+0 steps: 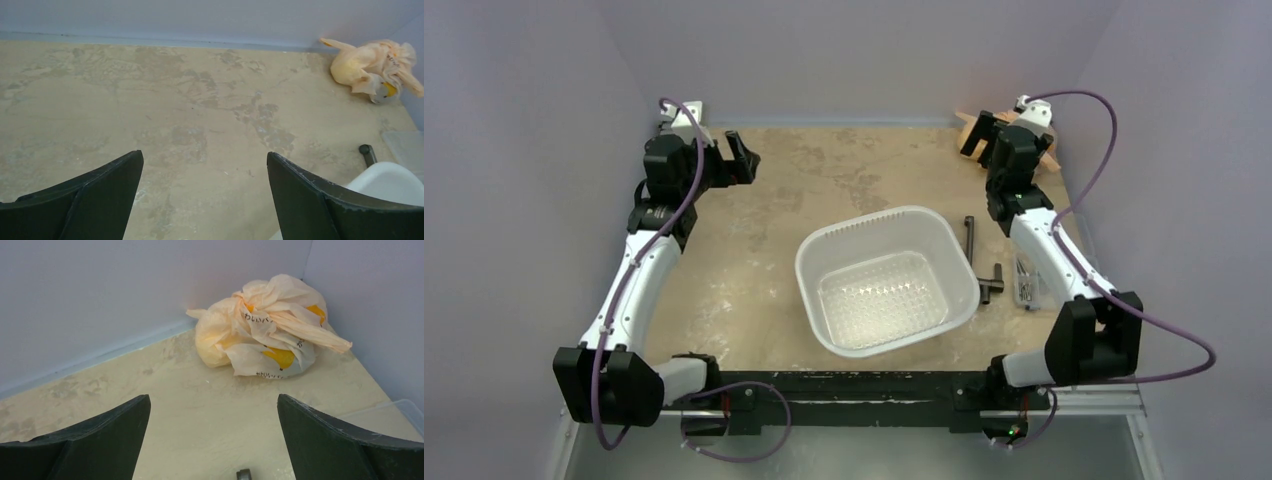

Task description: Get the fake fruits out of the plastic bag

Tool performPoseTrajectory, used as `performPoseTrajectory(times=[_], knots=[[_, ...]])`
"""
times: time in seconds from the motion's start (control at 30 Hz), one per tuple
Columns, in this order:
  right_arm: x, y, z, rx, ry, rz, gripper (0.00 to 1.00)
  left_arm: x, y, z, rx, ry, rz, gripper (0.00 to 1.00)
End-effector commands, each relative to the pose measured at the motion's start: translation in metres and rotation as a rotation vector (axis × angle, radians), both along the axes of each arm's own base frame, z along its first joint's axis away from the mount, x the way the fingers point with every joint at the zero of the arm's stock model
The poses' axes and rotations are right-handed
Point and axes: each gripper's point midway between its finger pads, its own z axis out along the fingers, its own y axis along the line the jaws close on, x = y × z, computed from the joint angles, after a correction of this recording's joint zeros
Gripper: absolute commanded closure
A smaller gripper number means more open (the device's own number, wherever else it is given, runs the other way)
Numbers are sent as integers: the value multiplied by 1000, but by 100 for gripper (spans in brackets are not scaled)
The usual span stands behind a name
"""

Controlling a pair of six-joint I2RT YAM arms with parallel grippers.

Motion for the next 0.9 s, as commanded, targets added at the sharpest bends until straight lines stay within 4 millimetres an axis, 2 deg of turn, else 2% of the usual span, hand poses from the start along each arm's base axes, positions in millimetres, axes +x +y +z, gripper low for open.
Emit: performPoseTrajectory(times=[0.0, 0.27, 0.57, 0.73, 0.87], knots=[[12, -8, 13, 24, -46, -66, 1, -1, -25, 39, -93, -104, -115, 6], [49, 1, -13, 123, -21, -89, 1, -1, -33, 40, -111, -91, -158, 5], [114, -3, -42, 160, -15, -143, 1, 9, -56, 21, -213, 15, -261, 4], [139, -21, -59, 155, 10, -208, 1, 12, -67, 17, -267, 55, -307, 3], [150, -45, -66, 148, 3, -277, 1, 13, -71, 15, -291, 68, -325, 3]])
